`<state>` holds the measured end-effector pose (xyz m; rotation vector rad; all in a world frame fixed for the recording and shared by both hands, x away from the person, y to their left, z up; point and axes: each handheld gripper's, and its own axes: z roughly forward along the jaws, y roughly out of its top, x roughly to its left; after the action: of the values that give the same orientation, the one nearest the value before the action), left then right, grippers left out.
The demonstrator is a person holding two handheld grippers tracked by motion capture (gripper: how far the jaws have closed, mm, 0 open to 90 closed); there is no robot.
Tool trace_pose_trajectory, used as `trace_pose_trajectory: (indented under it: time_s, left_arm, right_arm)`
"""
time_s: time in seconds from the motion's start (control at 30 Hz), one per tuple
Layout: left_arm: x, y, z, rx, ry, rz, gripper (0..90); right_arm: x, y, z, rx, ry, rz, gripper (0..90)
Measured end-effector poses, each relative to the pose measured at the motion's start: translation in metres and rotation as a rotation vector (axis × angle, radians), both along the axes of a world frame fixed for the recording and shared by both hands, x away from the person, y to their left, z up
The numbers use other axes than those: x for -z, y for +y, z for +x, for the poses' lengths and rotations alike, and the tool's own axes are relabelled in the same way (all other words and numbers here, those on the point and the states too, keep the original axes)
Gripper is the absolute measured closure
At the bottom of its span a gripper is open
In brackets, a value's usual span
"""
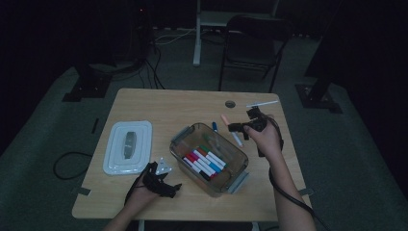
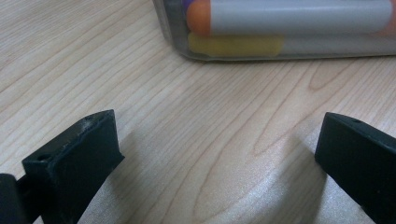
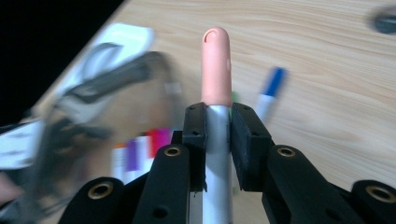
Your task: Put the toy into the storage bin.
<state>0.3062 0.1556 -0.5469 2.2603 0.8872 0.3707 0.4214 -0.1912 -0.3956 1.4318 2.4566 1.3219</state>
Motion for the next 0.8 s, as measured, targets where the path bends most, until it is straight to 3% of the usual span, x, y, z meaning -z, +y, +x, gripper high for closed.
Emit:
trace_pose_trajectory:
  time_s: [0.2, 0.3, 0.4, 0.47, 0.5, 0.6, 0.63, 0.77, 0.8]
  left_arm:
    - [0.000, 0.000, 0.000, 0.000, 0.001, 0.000, 0.5]
    - [0.000, 0.000, 0.000, 0.000, 0.000, 0.000, 0.5]
    - [0.000, 0.000, 0.000, 0.001, 0.001, 0.001, 0.5]
    - [0.000, 0.000, 0.000, 0.001, 0.002, 0.001, 0.5]
    - [0.000, 0.000, 0.000, 0.001, 0.001, 0.000, 0.5]
    - [0.000, 0.000, 0.000, 0.000, 0.001, 0.000, 0.5]
    - [0.000, 0.000, 0.000, 0.001, 0.002, 0.000, 0.5]
    - [0.000, 0.000, 0.000, 0.000, 0.001, 0.000, 0.5]
    - [0.000, 0.000, 0.000, 0.000, 0.001, 0.000, 0.5]
  right_arm:
    - [-0.005, 0.045, -0.017, -0.157, 0.002, 0.006, 76.7]
    - [0.006, 0.071, -0.022, -0.230, 0.042, -0.028, 76.6]
    - [0.027, 0.097, -0.024, -0.302, 0.116, -0.080, 76.7]
    - [0.033, 0.103, -0.024, -0.315, 0.131, -0.098, 76.6]
    - [0.047, 0.114, -0.024, -0.327, 0.172, -0.131, 76.6]
    - [0.055, 0.120, -0.024, -0.331, 0.192, -0.144, 76.6]
    - [0.065, 0.128, -0.025, -0.346, 0.225, -0.179, 76.6]
    - [0.075, 0.137, -0.026, -0.370, 0.244, -0.245, 76.5]
    - [0.075, 0.138, -0.026, -0.373, 0.253, -0.237, 76.2]
